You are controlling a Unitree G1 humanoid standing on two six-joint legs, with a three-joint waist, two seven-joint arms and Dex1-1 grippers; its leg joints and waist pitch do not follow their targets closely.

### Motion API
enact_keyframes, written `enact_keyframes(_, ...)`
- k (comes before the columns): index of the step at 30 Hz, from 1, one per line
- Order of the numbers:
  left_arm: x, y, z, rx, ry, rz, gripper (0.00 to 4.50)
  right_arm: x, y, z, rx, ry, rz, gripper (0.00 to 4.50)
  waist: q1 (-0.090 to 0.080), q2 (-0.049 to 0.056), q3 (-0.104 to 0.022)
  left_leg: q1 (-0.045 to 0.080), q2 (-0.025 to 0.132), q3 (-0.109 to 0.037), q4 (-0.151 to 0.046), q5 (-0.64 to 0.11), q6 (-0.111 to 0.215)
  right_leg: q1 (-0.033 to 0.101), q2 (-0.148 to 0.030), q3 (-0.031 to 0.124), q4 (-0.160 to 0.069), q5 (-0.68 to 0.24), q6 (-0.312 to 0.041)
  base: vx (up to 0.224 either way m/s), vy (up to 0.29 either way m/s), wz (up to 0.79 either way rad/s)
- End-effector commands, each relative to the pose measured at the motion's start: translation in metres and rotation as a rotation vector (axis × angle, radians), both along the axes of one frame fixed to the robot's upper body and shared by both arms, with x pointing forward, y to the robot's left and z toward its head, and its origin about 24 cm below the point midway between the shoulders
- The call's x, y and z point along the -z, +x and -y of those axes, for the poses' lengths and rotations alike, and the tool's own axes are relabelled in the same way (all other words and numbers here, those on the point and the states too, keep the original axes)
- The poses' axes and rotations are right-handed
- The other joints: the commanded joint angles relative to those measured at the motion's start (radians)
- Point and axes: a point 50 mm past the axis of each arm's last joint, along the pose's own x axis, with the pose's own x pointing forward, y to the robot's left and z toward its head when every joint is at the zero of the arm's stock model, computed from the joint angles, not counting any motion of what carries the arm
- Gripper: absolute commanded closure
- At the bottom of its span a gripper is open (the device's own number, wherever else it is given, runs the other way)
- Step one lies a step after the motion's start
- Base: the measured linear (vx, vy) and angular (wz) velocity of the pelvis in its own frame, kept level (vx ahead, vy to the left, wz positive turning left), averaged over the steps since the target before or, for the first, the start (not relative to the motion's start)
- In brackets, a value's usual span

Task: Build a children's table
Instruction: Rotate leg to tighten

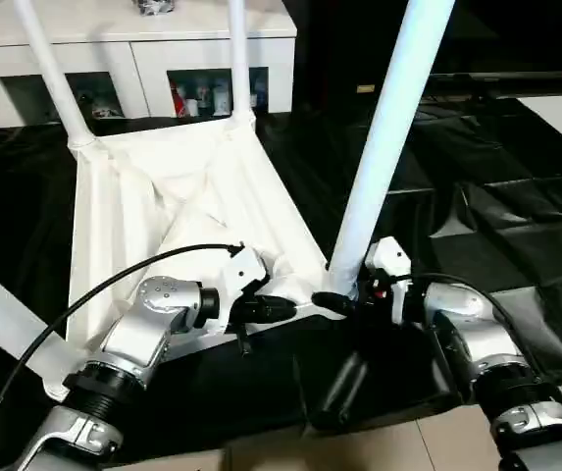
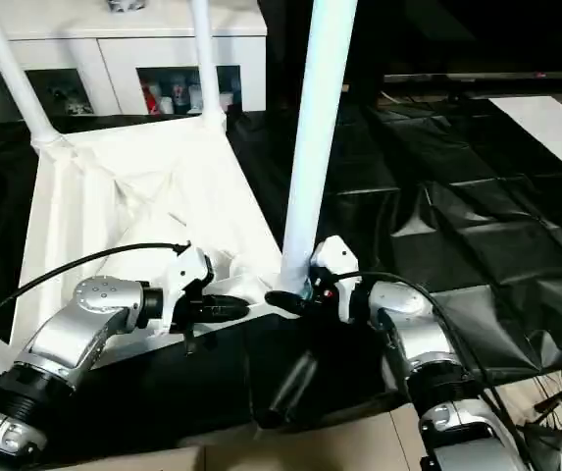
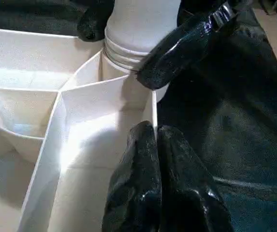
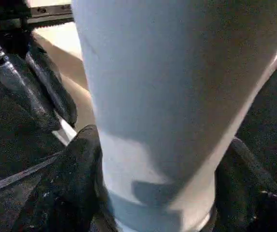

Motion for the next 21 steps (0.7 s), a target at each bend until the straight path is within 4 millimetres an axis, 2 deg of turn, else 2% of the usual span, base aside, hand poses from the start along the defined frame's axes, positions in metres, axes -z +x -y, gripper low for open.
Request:
enact_keyframes(1,0.005,0.004,0.005,-0.057,0.007,-0.014,4.5,0.004,0.008,0.001,0.14,-0.016,0.002,1.8,-0.003,-0.009,-0.053,0.009,0.03,-0.005,-0.059,-0.169,0.104,0.053,-0.036,0.024,-0.046,-0.111,-0.291,0.0,0.0,0.0)
enact_keyframes(2,0.007,0.006,0.008,-0.087,0.017,-0.013,4.5,0.006,0.011,-0.001,0.198,-0.012,0.007,1.8,-0.004,-0.009,-0.051,0.01,0.029,-0.005,-0.059,-0.188,0.093,0.051,-0.036,0.024,-0.05,-0.142,-0.284,0.0,0.0,0.0)
enact_keyframes(5,0.012,0.011,0.015,-0.147,0.031,-0.018,4.5,0.009,0.016,-0.007,0.336,0.011,0.004,1.81,-0.012,-0.01,-0.046,0.01,0.027,-0.01,-0.066,-0.272,0.037,0.047,-0.037,0.025,-0.063,-0.294,-0.232,0.0,0.0,0.0)
enact_keyframes(7,0.018,0.018,0.03,-0.246,0.037,-0.037,4.5,0.014,0.022,-0.019,0.516,0.049,-0.018,1.81,-0.017,-0.009,-0.047,0.013,0.026,-0.011,-0.066,-0.291,0.022,0.042,-0.036,0.027,-0.067,-0.321,-0.215,0.0,0.0,0.0)
enact_keyframes(8,0.019,0.02,0.034,-0.267,0.039,-0.043,4.5,0.015,0.023,-0.022,0.556,0.052,-0.021,1.81,-0.017,-0.005,-0.047,0.014,0.025,-0.01,-0.066,-0.294,0.017,0.039,-0.035,0.027,-0.067,-0.323,-0.212,0.0,0.0,0.0)
enact_keyframes(9,0.019,0.02,0.034,-0.267,0.039,-0.043,4.5,0.015,0.023,-0.022,0.556,0.052,-0.021,1.81,-0.018,-0.007,-0.047,0.015,0.025,-0.012,-0.068,-0.298,0.009,0.041,-0.035,0.026,-0.069,-0.328,-0.208,0.0,0.0,0.0)
enact_keyframes(10,0.021,0.025,0.039,-0.334,0.062,-0.033,4.5,0.018,0.025,-0.029,0.651,0.05,-0.042,1.81,-0.02,-0.003,-0.048,0.013,0.024,-0.012,-0.067,-0.297,0.009,0.039,-0.035,0.027,-0.068,-0.321,-0.208,0.0,0.0,0.0)
enact_keyframes(13,0.022,0.037,0.051,-0.462,0.085,-0.008,4.5,0.023,0.029,-0.047,0.809,0.03,-0.088,1.81,-0.021,-0.002,-0.05,0.018,0.019,-0.01,-0.066,-0.312,0.006,0.034,-0.031,0.026,-0.071,-0.295,-0.211,0.0,0.0,0.0)
enact_keyframes(15,0.02,0.041,0.056,-0.51,0.078,0.003,4.5,0.023,0.03,-0.057,0.86,0.028,-0.117,1.81,-0.016,-0.003,-0.051,0.021,0.02,-0.011,-0.066,-0.321,0.008,0.036,-0.032,0.025,-0.071,-0.289,-0.206,0.0,0.0,0.0)
enact_keyframes(18,0.019,0.043,0.062,-0.504,0.086,0.017,4.5,0.021,0.029,-0.078,0.808,0.035,-0.129,1.81,-0.009,-0.007,-0.053,0.013,0.02,-0.011,-0.067,-0.297,0.023,0.042,-0.033,0.023,-0.067,-0.251,-0.196,0.0,0.0,0.0)
enact_keyframes(20,0.019,0.042,0.064,-0.498,0.085,0.019,4.5,0.019,0.029,-0.085,0.771,0.05,-0.12,1.81,-0.005,-0.009,-0.053,0.011,0.021,-0.01,-0.067,-0.275,0.034,0.045,-0.035,0.024,-0.065,-0.218,-0.199,0.0,0.0,0.0)
enact_keyframes(21,0.019,0.042,0.064,-0.493,0.087,0.024,4.5,0.018,0.029,-0.085,0.763,0.124,-0.167,1.81,-0.004,-0.011,-0.052,0.011,0.02,-0.009,-0.067,-0.278,0.042,0.045,-0.035,0.023,-0.066,-0.223,-0.199,0.0,0.0,0.0)
